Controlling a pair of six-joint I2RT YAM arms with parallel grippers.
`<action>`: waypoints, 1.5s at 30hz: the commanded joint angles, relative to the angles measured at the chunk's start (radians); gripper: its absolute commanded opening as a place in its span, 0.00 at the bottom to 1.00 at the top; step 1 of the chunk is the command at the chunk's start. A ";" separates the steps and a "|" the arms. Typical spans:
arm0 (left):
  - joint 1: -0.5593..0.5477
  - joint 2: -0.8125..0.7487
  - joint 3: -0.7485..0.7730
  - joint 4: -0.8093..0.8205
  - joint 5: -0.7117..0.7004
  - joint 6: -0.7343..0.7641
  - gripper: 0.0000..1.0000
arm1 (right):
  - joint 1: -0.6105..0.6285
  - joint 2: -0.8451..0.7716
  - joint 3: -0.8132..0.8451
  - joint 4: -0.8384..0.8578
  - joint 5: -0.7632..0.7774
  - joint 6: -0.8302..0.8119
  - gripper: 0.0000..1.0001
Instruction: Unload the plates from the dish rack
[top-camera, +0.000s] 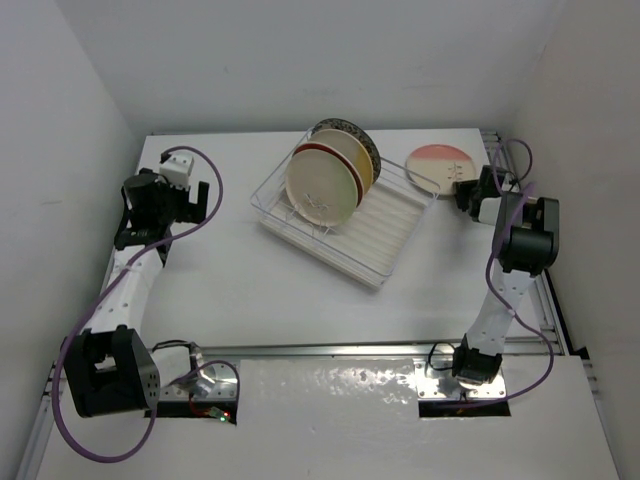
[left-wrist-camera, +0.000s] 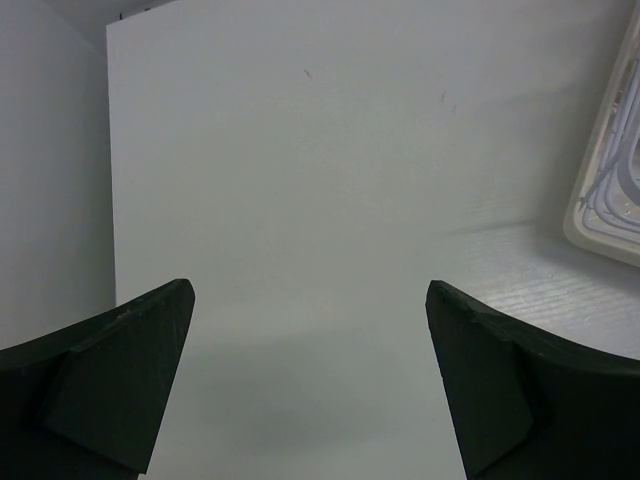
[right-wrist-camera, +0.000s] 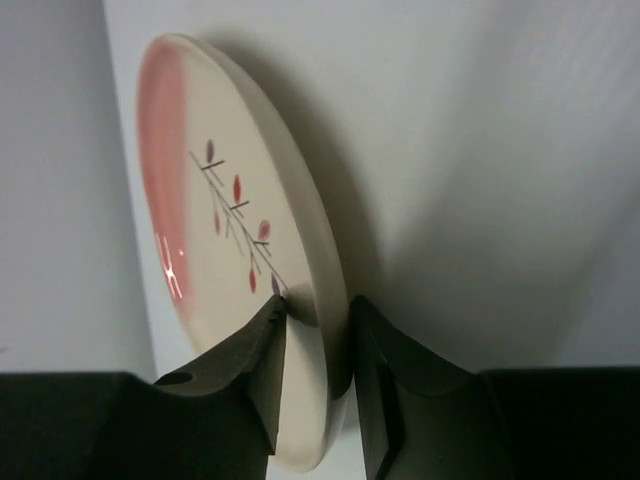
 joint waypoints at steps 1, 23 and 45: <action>-0.006 -0.022 0.044 0.023 -0.008 -0.005 1.00 | -0.013 0.011 0.017 -0.016 -0.002 -0.015 0.33; -0.007 -0.003 0.053 0.049 -0.026 0.001 1.00 | -0.018 -0.242 0.213 -0.355 -0.038 -0.641 0.71; -0.007 -0.003 0.034 0.098 0.069 -0.027 1.00 | 0.551 -0.793 -0.157 -0.493 -0.485 -1.077 0.49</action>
